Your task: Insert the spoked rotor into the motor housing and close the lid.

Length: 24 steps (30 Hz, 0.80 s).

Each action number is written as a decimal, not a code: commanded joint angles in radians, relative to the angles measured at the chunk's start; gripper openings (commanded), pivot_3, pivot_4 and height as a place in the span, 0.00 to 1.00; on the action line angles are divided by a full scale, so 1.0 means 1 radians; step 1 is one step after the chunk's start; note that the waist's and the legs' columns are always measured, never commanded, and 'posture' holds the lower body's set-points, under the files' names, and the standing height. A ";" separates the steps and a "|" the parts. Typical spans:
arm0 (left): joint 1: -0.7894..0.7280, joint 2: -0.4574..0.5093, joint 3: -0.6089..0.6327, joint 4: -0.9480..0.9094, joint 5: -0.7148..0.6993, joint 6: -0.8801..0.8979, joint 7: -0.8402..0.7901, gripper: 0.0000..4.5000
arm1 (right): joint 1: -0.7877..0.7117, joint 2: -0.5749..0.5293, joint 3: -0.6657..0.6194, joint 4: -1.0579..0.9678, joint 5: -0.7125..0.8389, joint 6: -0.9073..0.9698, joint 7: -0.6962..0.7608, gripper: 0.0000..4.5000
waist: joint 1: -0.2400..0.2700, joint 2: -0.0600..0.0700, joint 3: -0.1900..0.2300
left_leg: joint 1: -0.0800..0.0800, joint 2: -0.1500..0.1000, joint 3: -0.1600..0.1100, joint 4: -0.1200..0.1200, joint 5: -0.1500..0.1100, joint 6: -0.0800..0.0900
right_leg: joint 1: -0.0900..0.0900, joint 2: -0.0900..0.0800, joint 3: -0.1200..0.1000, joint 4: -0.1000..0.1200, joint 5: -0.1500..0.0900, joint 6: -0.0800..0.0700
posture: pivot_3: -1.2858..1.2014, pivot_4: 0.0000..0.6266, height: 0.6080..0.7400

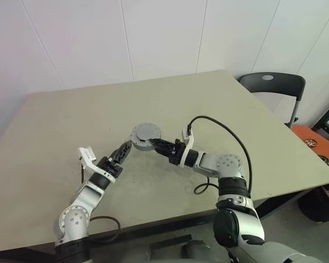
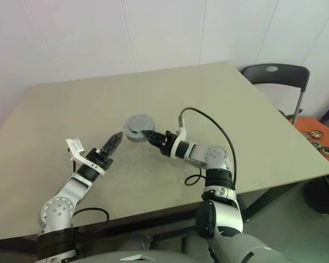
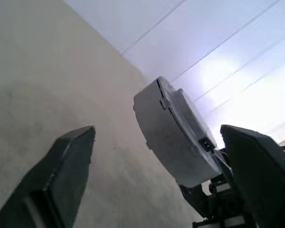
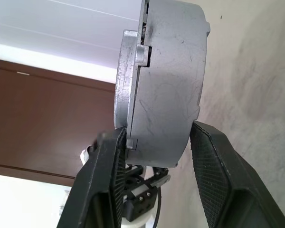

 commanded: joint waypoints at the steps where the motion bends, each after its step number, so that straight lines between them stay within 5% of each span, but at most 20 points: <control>1: -0.031 0.001 -0.003 0.002 -0.055 0.047 0.060 0.99 | -0.014 0.007 0.021 -0.051 0.064 0.013 0.033 0.36 | 0.001 0.000 0.000 | 0.000 0.000 0.000 0.001 0.000 0.000 | 0.000 0.000 0.000 0.000 0.000 0.000 | 0.52 0.00 1.00; 24: -0.113 -0.025 -0.028 0.068 -0.180 0.124 0.045 0.99 | 0.013 -0.007 0.097 -0.063 0.080 0.059 0.049 0.36 | 0.001 -0.001 0.001 | 0.000 -0.001 0.001 0.007 0.000 0.000 | 0.001 0.000 0.000 0.005 0.000 0.000 | 0.52 0.00 1.00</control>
